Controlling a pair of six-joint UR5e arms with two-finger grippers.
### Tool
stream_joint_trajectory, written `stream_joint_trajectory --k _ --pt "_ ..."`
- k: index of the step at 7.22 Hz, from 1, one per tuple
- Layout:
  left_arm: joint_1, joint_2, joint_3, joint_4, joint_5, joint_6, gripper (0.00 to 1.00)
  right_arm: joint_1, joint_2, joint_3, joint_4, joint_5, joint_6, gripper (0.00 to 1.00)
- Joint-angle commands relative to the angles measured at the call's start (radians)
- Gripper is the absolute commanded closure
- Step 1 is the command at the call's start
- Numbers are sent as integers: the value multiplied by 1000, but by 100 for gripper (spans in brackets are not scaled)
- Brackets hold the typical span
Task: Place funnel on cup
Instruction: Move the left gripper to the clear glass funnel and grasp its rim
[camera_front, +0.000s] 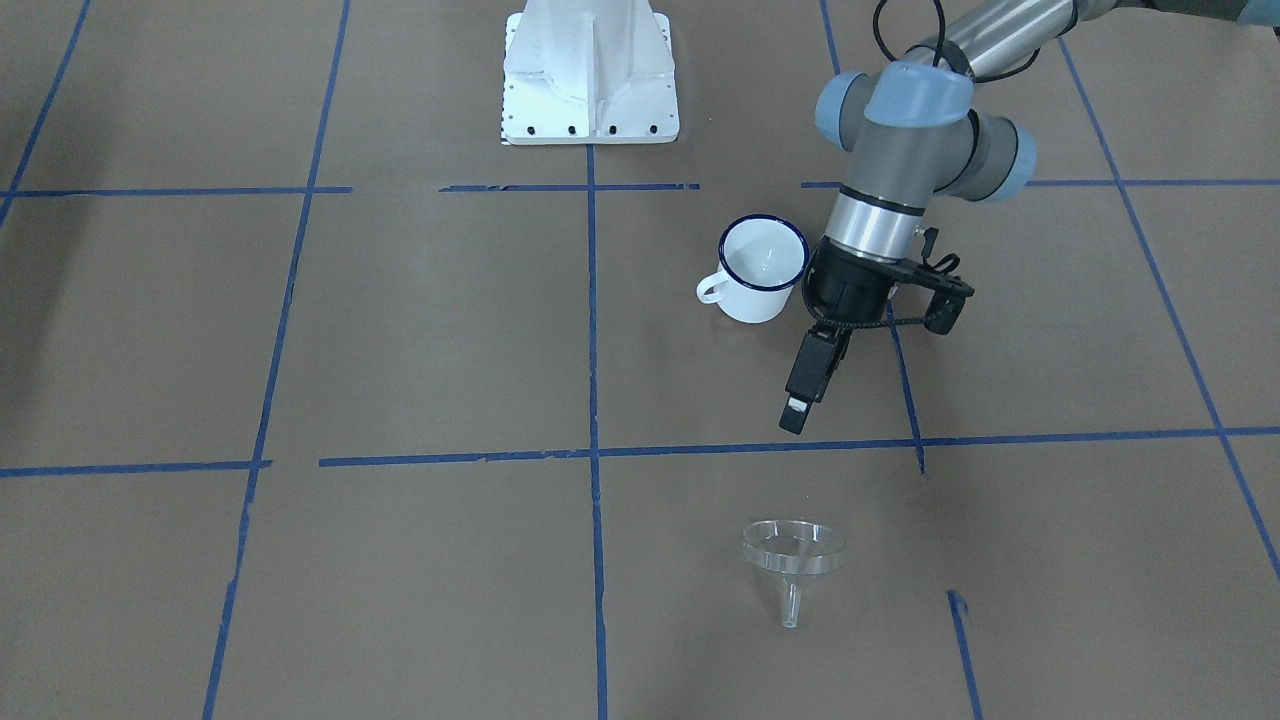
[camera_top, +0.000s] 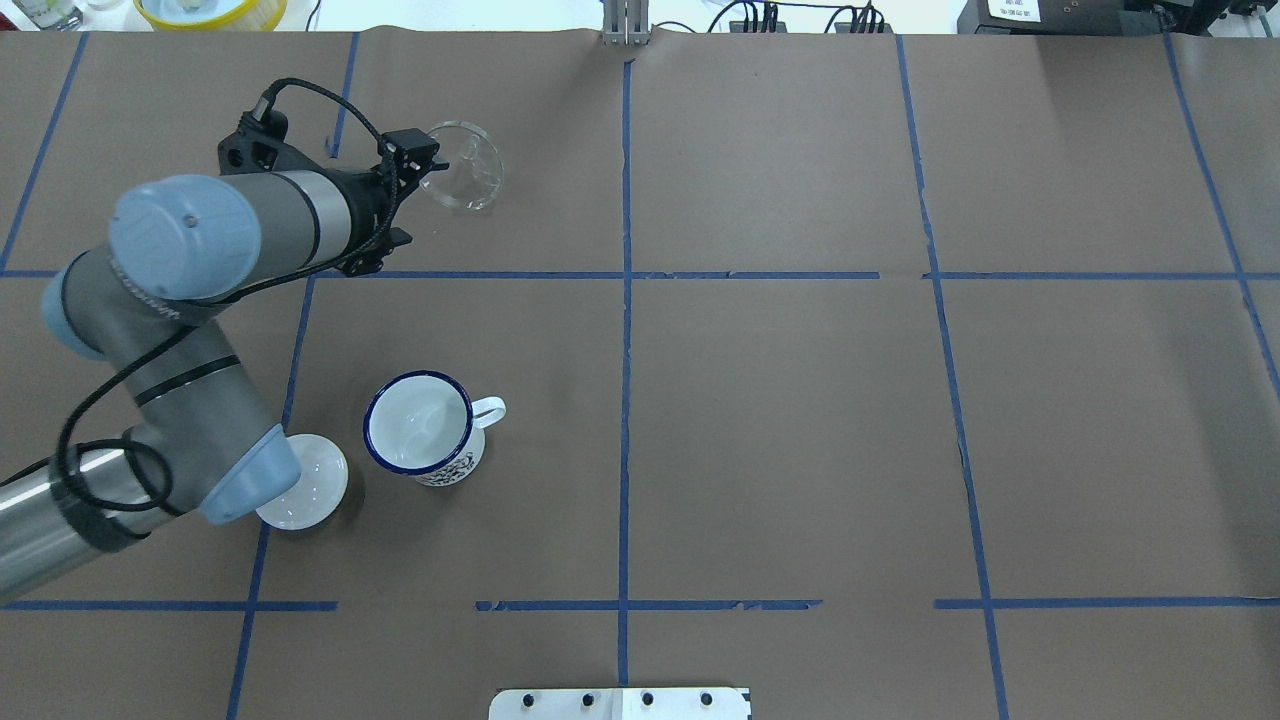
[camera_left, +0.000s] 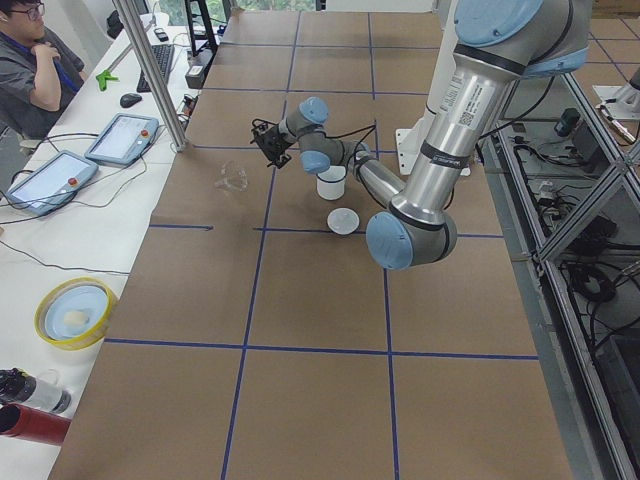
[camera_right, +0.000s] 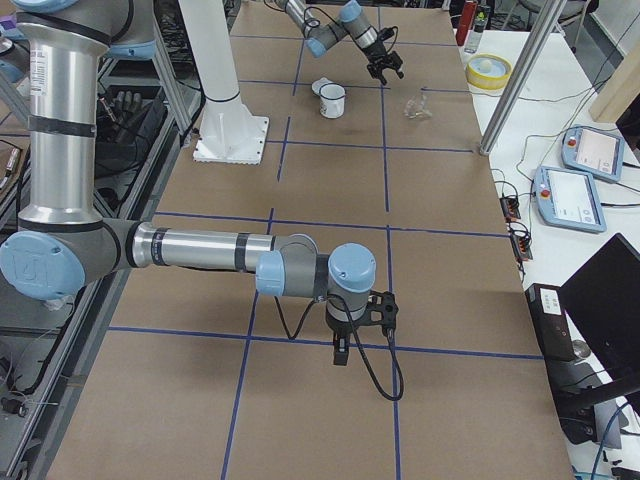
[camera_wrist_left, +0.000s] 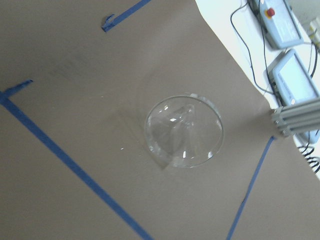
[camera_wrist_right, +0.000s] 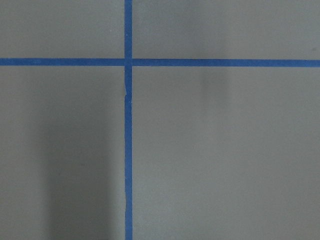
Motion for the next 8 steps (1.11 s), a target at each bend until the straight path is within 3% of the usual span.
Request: stream_joint_trajectory --k 1,3,5,6,7,8 --pt "-11 -105 196 -49 47 -137 0 0 0 0 0 0 0 0" --pt "-26 -198 315 -54 48 -214 0 0 0 0 0 0 0 0" --pt "-44 -255 452 -136 48 -216 0 0 0 0 0 0 0 0" --pt "-44 -257 457 -143 48 -212 10 0 0 0 0 0 0 0" --pt "-44 -257 459 -143 48 -211 34 0 0 0 0 0 0 0" --pt "-52 -255 459 -143 48 -211 74 0 0 0 0 0 0 0"
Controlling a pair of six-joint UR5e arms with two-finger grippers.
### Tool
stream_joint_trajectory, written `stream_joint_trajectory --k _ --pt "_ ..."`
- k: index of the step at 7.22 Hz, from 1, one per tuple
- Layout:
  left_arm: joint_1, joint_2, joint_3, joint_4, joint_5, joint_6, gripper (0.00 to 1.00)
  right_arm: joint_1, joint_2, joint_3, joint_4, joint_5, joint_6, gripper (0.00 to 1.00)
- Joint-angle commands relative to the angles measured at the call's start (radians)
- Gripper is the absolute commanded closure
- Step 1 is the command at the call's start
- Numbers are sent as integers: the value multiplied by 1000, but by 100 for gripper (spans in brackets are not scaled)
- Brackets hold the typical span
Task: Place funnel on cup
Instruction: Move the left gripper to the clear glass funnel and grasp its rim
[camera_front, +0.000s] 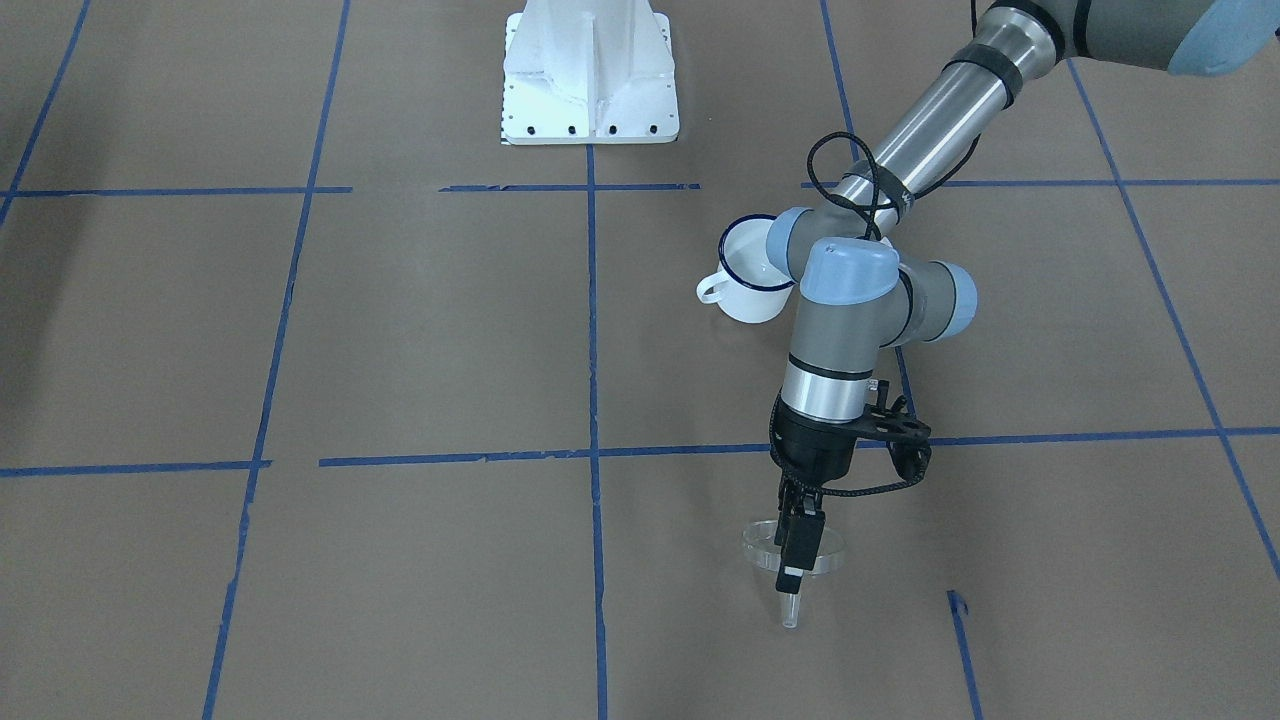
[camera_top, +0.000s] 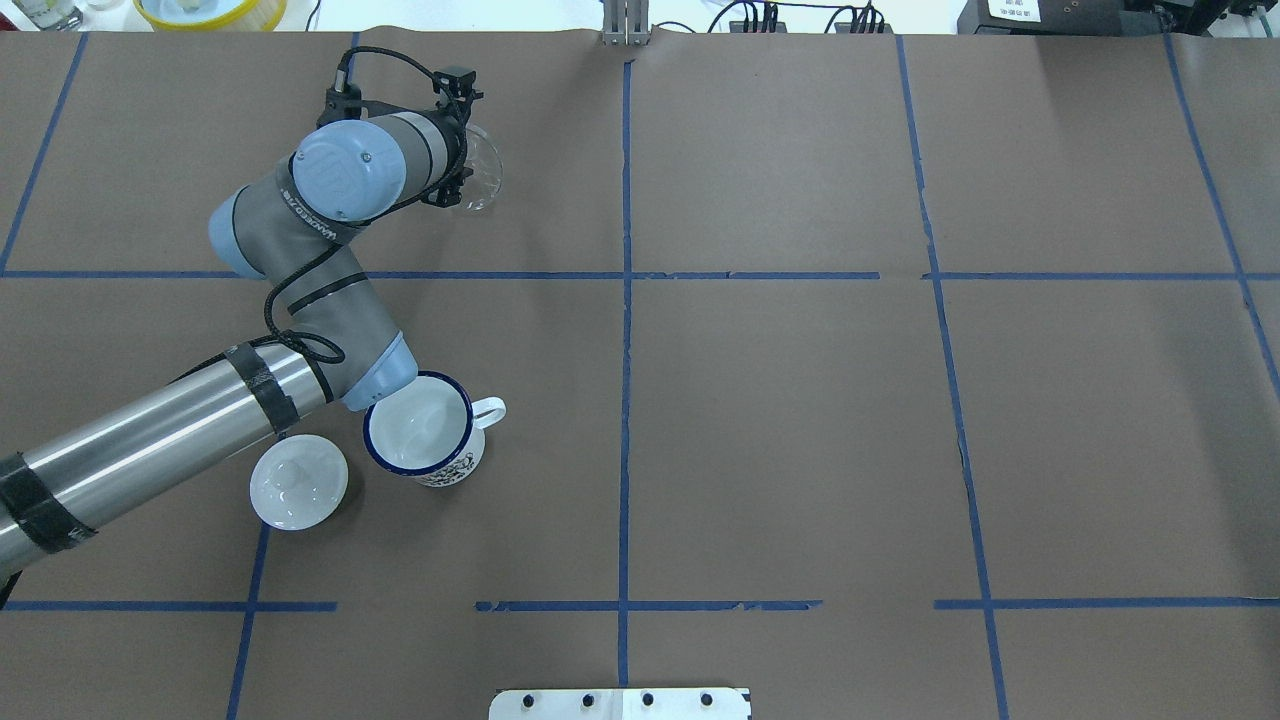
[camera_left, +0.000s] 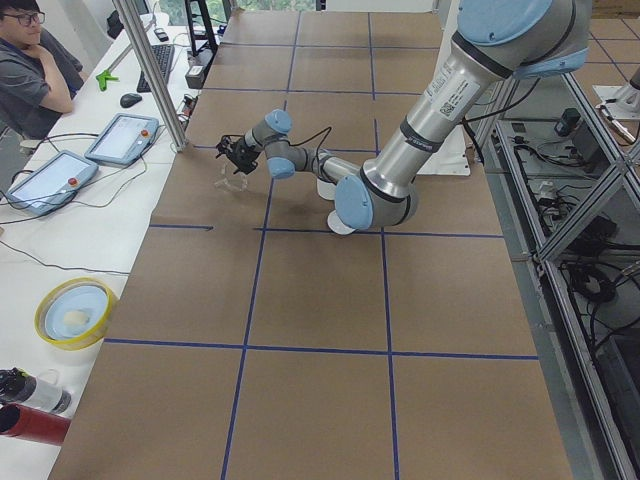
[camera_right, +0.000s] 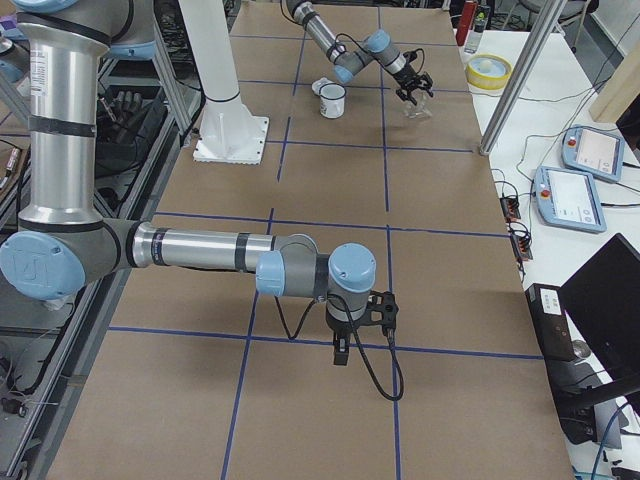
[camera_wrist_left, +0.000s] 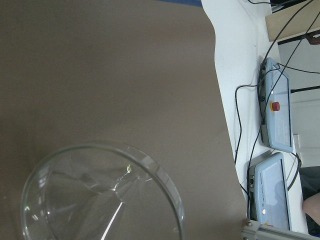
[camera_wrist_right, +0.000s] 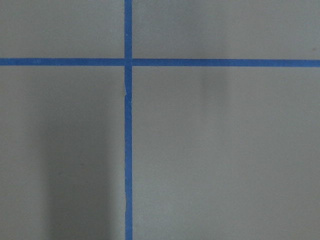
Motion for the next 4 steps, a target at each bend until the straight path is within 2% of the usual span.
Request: stream_joint_trajectory --k 1,4 --pt "-11 0 4 -3 -2 10 100 0 0 0 0 0 0 0" --pt "-38 0 -14 -5 -3 22 100 0 0 0 0 0 0 0"
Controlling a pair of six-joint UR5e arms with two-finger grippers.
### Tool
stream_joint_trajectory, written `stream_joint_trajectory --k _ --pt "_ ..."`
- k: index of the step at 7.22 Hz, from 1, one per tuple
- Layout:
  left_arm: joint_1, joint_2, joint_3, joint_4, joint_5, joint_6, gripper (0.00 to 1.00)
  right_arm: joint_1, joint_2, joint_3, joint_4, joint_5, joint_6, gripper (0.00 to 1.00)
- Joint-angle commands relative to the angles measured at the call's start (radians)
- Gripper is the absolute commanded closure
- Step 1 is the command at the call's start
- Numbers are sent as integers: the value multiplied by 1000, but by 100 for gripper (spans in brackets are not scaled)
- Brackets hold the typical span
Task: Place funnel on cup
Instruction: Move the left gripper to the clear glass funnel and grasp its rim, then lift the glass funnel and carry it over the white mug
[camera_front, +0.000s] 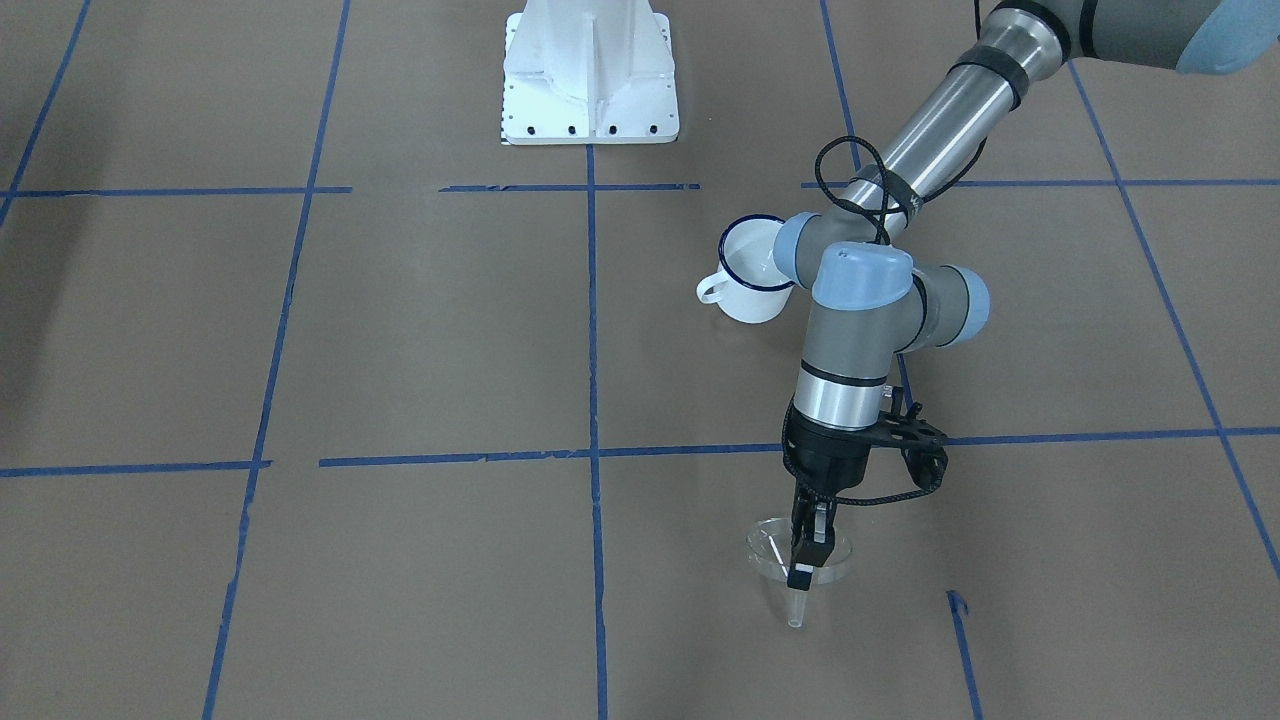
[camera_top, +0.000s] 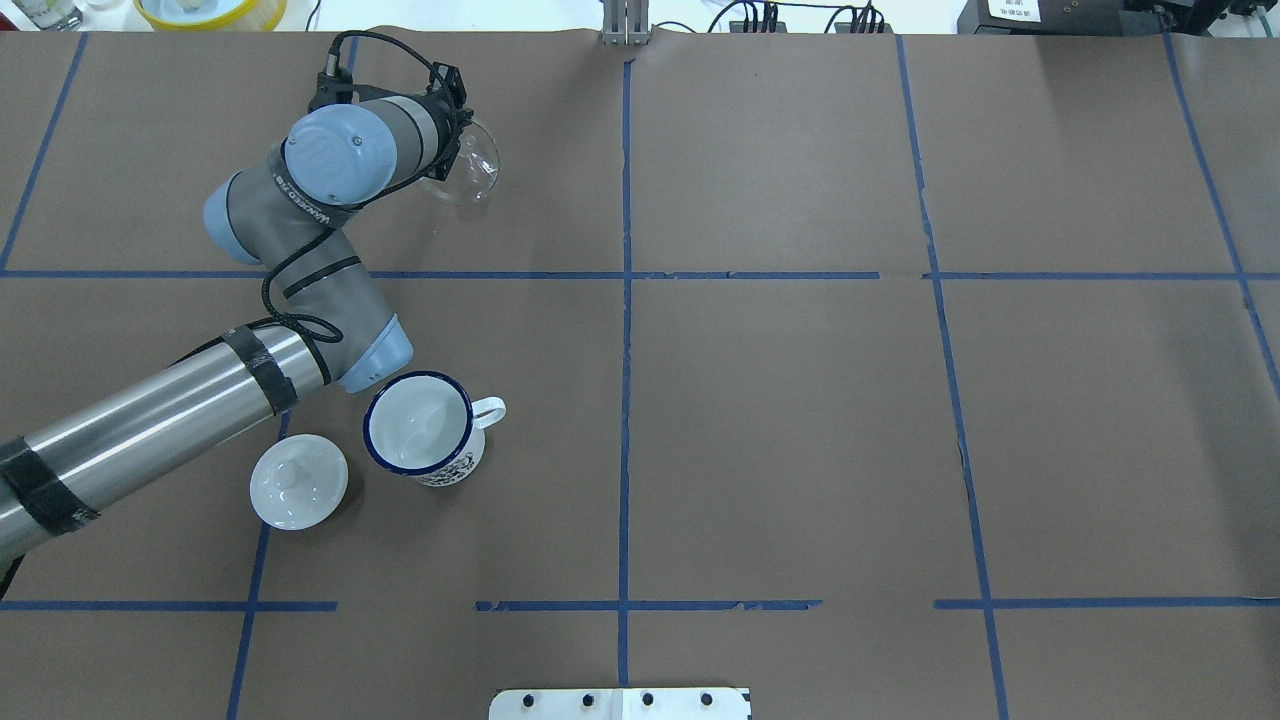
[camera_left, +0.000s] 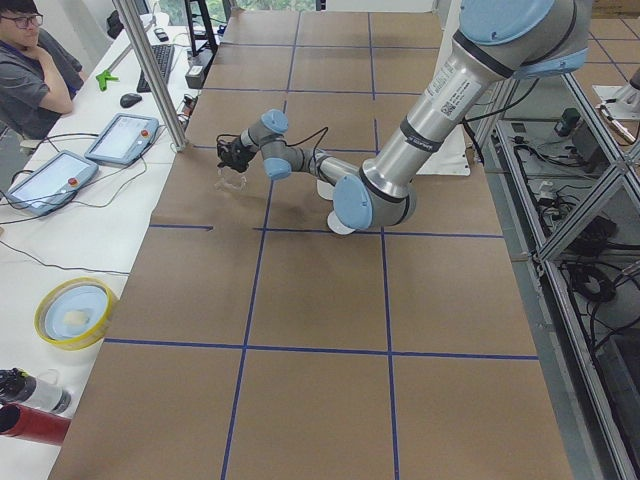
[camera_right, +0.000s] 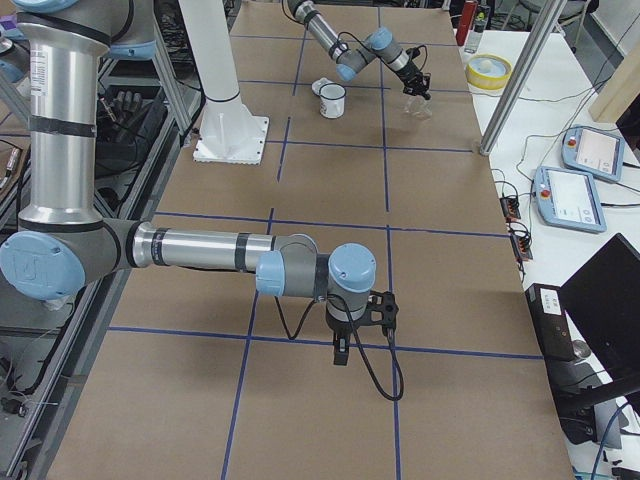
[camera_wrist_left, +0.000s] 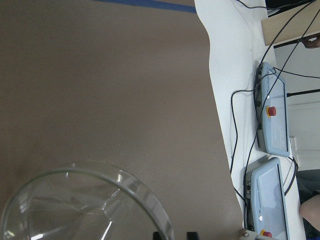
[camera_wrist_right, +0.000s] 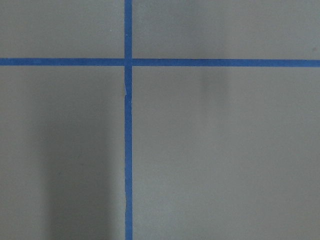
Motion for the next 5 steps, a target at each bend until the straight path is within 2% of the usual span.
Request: stream_joint_trajectory --k 1,2,3,4,5 --pt "-35 0 -70 -1 -6 2 100 0 0 0 0 0 0 0" --pt "-57 0 -153 2 -15 6 100 0 0 0 0 0 0 0" --pt "-78 0 -231 19 -102 28 100 0 0 0 0 0 0 0" --pt "-92 3 -332 96 -195 52 100 0 0 0 0 0 0 0" --pt "-92 15 -459 212 -243 121 100 0 0 -1 0 0 0 0"
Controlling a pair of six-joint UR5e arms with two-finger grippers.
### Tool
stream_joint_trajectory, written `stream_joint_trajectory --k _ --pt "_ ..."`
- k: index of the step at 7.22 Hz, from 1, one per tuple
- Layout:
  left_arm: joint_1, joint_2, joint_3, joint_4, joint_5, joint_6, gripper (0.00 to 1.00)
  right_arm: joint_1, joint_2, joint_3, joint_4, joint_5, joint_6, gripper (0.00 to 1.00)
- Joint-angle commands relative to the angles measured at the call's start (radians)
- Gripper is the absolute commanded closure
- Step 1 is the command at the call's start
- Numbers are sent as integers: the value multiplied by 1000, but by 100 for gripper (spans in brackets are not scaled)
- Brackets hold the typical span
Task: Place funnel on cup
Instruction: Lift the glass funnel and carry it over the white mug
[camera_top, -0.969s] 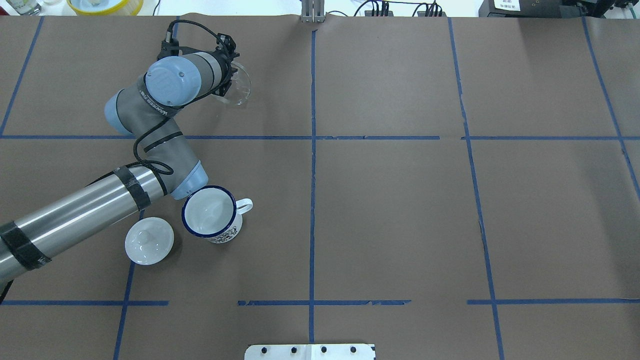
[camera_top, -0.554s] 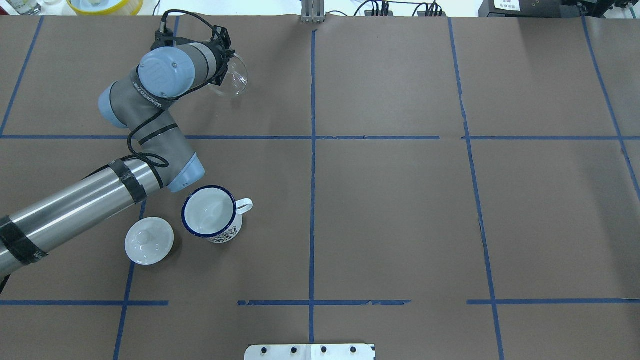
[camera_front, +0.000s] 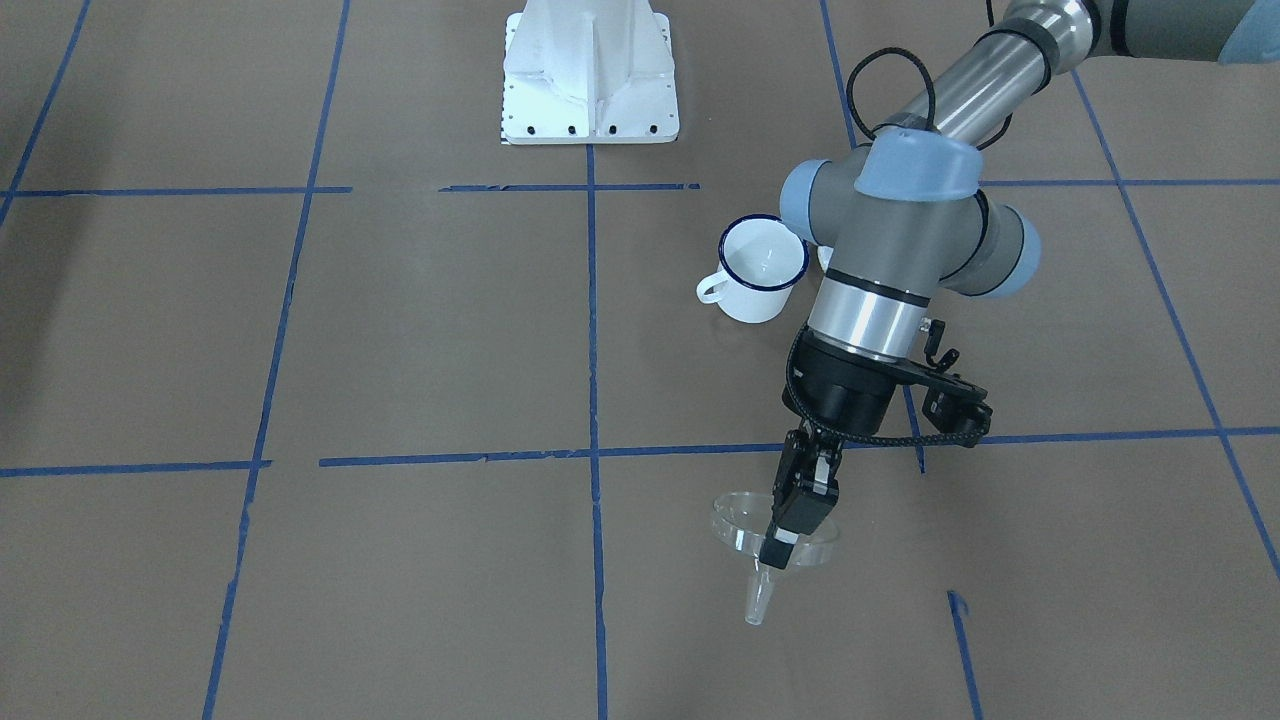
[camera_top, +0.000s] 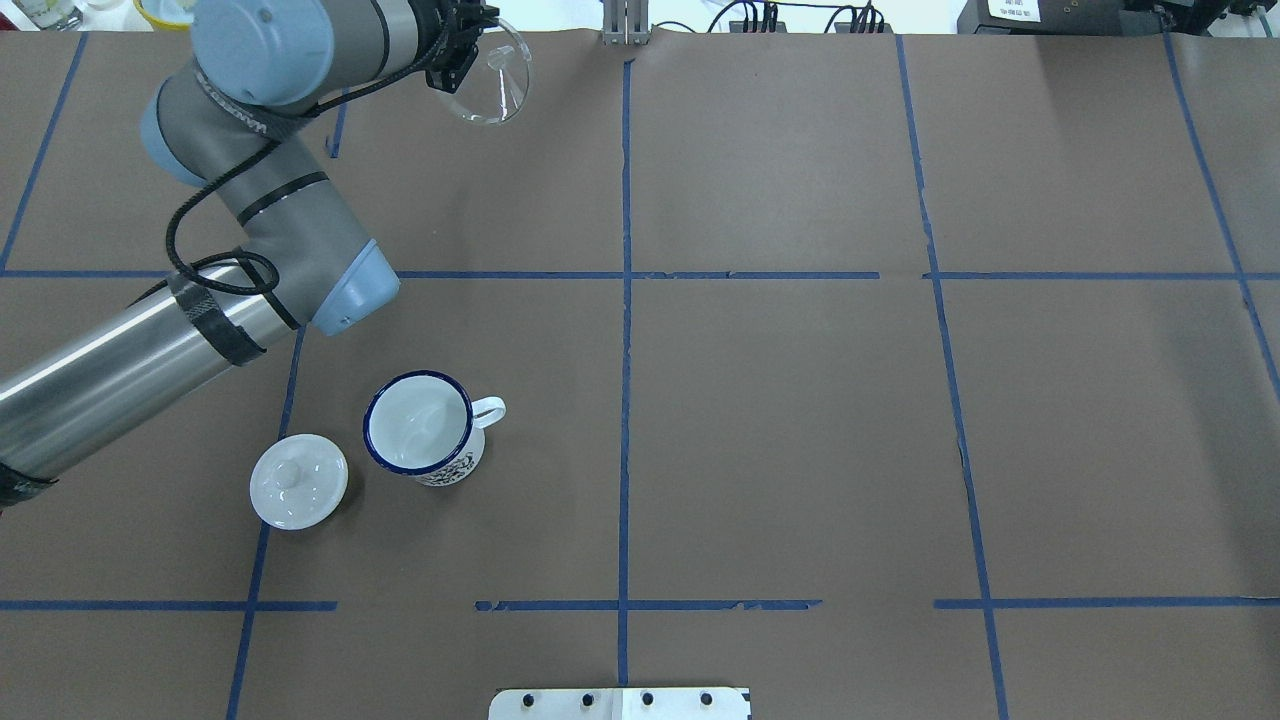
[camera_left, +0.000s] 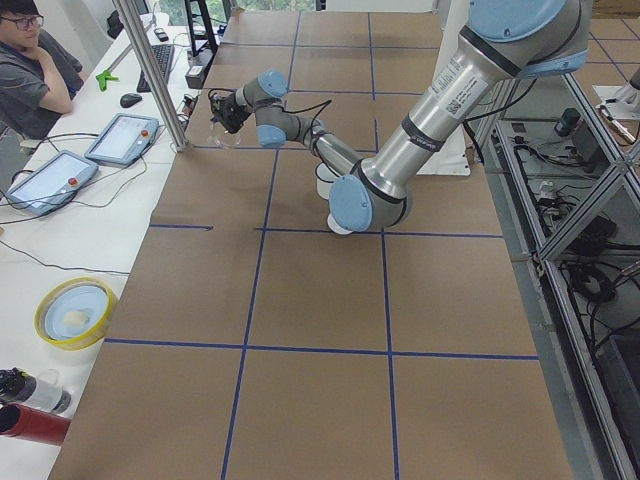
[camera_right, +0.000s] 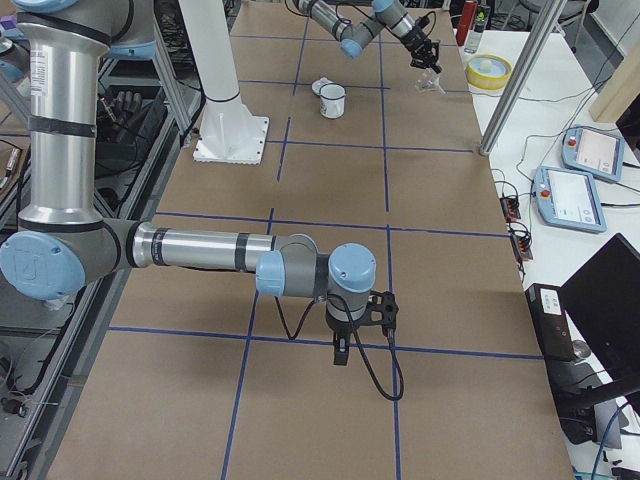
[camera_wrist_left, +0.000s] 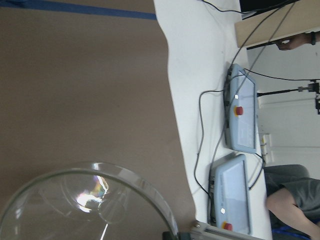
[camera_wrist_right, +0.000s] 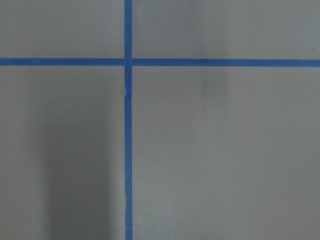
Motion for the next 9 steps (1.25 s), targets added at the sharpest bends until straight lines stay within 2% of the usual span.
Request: stream_joint_trajectory --k 1,3,4,6,7,9 --pt "-7 13 -300 317 -138 125 100 0 0 0 0 0 0 0" --pt "1 -5 -564 777 -291 310 100 0 0 0 0 0 0 0" --pt "17 -23 -602 932 -348 418 100 0 0 0 0 0 0 0" --pt "86 -40 -599 1184 -451 759 100 0 0 0 0 0 0 0" --pt "122 -53 -602 1346 -464 901 100 0 0 0 0 0 0 0" --pt "183 -40 -558 1365 -470 948 100 0 0 0 0 0 0 0"
